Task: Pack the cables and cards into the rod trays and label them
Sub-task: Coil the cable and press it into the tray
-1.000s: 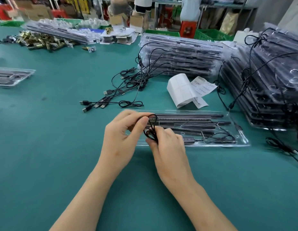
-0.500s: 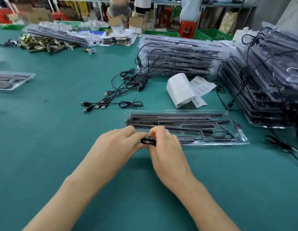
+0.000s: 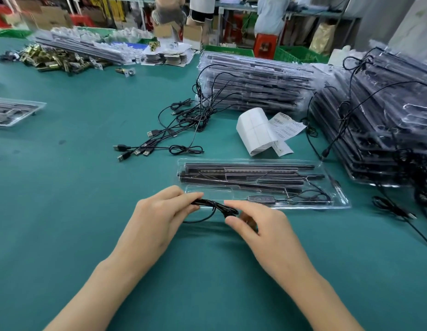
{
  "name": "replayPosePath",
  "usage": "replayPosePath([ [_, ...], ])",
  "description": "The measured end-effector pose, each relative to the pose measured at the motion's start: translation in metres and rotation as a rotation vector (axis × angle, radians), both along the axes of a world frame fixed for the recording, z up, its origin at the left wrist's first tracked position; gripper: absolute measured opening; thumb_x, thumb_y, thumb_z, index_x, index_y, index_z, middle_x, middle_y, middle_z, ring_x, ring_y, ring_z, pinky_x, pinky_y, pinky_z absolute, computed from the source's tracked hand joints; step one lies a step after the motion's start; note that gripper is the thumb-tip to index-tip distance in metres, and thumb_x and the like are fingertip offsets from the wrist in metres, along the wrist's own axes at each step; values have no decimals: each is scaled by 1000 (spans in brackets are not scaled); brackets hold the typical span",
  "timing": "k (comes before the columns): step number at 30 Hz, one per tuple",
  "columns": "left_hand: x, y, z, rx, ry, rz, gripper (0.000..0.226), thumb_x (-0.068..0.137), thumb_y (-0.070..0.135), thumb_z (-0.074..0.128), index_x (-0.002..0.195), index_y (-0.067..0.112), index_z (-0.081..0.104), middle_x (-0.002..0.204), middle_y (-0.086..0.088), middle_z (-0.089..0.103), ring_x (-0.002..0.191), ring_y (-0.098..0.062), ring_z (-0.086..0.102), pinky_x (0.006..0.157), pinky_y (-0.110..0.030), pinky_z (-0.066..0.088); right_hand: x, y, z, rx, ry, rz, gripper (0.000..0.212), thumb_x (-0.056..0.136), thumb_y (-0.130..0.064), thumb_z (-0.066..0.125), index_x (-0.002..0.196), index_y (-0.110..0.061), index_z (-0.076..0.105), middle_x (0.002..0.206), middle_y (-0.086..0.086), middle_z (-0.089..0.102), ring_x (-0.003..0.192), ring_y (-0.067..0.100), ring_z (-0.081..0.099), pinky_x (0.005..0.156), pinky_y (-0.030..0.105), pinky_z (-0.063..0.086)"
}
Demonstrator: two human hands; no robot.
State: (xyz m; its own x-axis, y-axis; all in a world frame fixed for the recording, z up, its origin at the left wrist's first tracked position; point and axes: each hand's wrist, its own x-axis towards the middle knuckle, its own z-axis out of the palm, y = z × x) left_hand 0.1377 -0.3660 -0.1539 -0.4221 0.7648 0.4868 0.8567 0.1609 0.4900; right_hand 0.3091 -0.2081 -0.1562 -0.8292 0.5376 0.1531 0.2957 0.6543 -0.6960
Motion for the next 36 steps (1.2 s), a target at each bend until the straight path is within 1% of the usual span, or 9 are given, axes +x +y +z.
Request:
replayPosePath([
  [3, 1, -3, 1, -11, -50, -22, 33, 95, 27, 63, 126, 25, 74, 84, 12, 57, 68, -9, 51, 68, -16, 42, -7, -6, -5, -54, -13, -8, 26, 96, -36, 68, 121, -39, 66, 81, -20, 65, 81, 1, 61, 73, 18, 47],
  [8, 12, -10, -7, -183, 127, 21, 46, 100, 9, 63, 143, 23, 59, 94, 3, 53, 61, -24, 51, 56, -37, 52, -14, -9, -7, -18, 48, -58, 10, 96, -24, 68, 104, -29, 71, 73, -28, 61, 76, -5, 60, 71, 12, 42],
  [13, 19, -11, -8, -246, 494, 74, 56, 99, 53, 41, 131, 16, 69, 93, 2, 63, 70, -20, 63, 58, -34, 52, -23, -15, -4, 139, 2, -49, 4, 98, -26, 64, 98, -24, 68, 92, -13, 72, 88, 11, 64, 79, 33, 50],
  [16, 16, -7, -11, -193, 628, 68, 47, 93, 52, 63, 123, 18, 74, 85, 3, 67, 63, -19, 63, 54, -33, 52, -21, -19, -3, 199, 0, -35, 7, 99, -25, 64, 99, -22, 70, 93, -11, 71, 89, 13, 62, 79, 36, 50],
  [18, 13, -5, -13, -149, 632, 37, 38, 92, 41, 74, 124, 22, 74, 82, 5, 66, 61, -18, 62, 52, -32, 50, -20, -19, -1, 283, -7, -46, 9, 98, -28, 66, 100, -24, 73, 91, -12, 70, 90, 14, 59, 78, 34, 50],
  [22, 5, -5, -15, -131, 610, -12, 32, 98, 29, 57, 126, 30, 72, 80, 8, 63, 60, -17, 58, 49, -33, 46, -15, -14, 5, 404, -78, 29, 14, 98, -25, 63, 107, -28, 74, 89, -12, 64, 90, 14, 58, 74, 32, 50],
  [26, -2, -5, -23, -116, 558, -19, 47, 84, 12, 81, 125, 32, 72, 83, 9, 62, 64, -16, 58, 49, -32, 46, -13, 14, 16, 468, 30, 26, 21, 89, -15, 68, 107, -25, 72, 95, -13, 64, 94, 12, 59, 76, 31, 53],
  [31, -4, -6, -29, -129, 557, -34, 65, 72, 5, 87, 127, 34, 68, 86, 10, 61, 66, -16, 55, 52, -32, 44, -31, 45, 20, 541, -212, 262, 48, 89, -41, 75, 134, -27, 64, 145, -5, 53, 138, 17, 43, 115, 35, 34],
  [36, -4, -5, -30, -112, 575, -28, 63, 73, 4, 86, 126, 33, 70, 84, 10, 62, 65, -16, 54, 57, -29, 38, -35, 52, 20, 540, -226, 320, 50, 95, -46, 66, 142, -31, 56, 149, -7, 54, 143, 12, 43, 110, 36, 43],
])
